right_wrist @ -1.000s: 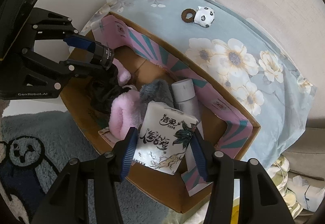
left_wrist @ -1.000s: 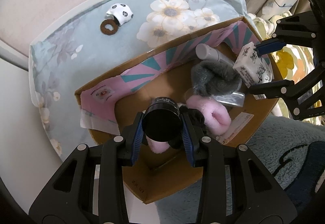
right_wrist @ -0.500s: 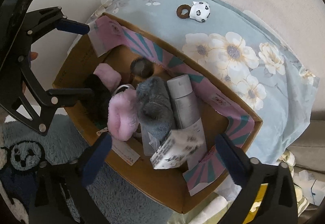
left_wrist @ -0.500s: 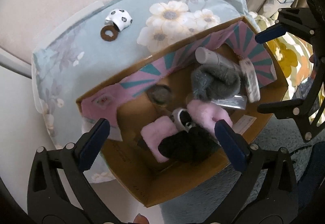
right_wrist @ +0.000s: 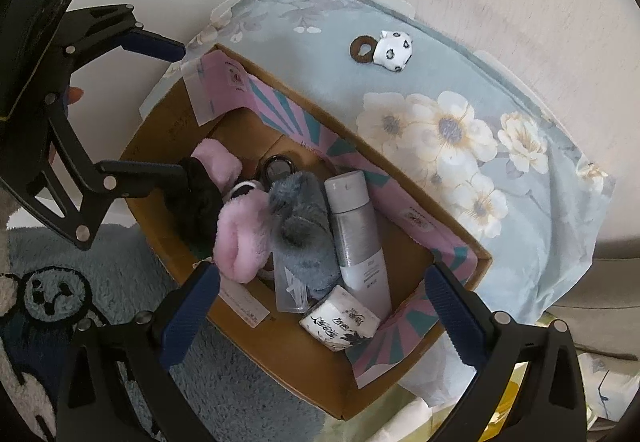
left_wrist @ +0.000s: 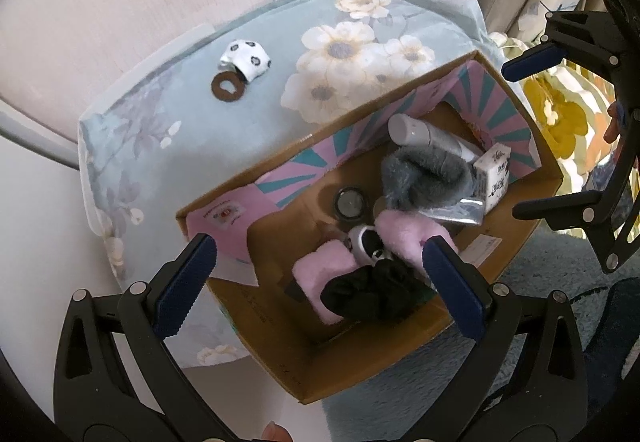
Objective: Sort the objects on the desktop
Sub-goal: 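Carry the black cylinder and tissue pack into the box and open both grippers, then grasp the brown hair tie with the left gripper while the right grasps the panda-spotted sock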
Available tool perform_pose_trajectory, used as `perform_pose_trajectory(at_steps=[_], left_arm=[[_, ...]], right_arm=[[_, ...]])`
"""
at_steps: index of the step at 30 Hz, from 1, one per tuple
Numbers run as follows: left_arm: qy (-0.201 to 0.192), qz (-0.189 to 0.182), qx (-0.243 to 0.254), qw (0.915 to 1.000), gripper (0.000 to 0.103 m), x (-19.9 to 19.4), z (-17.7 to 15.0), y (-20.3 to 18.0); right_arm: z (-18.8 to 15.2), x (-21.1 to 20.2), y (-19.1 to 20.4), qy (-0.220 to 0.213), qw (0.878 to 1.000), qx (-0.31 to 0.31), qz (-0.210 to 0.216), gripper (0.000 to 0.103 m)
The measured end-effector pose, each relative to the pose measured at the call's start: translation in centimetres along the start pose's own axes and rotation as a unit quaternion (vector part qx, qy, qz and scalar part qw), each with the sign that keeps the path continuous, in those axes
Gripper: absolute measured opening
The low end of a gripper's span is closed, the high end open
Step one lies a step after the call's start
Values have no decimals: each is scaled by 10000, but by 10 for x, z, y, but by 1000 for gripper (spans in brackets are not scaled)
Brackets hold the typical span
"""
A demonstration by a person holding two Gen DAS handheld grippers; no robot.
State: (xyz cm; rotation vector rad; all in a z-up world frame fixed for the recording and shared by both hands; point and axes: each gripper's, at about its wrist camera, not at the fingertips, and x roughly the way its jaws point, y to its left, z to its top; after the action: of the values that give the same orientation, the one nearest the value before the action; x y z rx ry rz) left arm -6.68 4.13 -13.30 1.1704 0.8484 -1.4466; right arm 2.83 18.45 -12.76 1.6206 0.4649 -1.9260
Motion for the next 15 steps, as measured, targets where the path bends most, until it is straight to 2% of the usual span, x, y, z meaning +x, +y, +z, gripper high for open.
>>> perform_pose_trajectory(at_steps=[3,7,10,15], left_arm=[[-50,-4,4,10000,103,-4,2,2],[-94,-10,2,10000,103,-8,5,5],[-145,-32,-10,9999,103,-11,6,7],[-233,-25,-54,9997,103,-18,10,16]], right_arm=[[2,-5,-5,-166,9995,196,164,102],[5,-8,-10,-173,9989,342,264,102],[8,-10,-11,-91,9995,277,153,102],[15,-22,-14,-201,9997,142,-46,102]])
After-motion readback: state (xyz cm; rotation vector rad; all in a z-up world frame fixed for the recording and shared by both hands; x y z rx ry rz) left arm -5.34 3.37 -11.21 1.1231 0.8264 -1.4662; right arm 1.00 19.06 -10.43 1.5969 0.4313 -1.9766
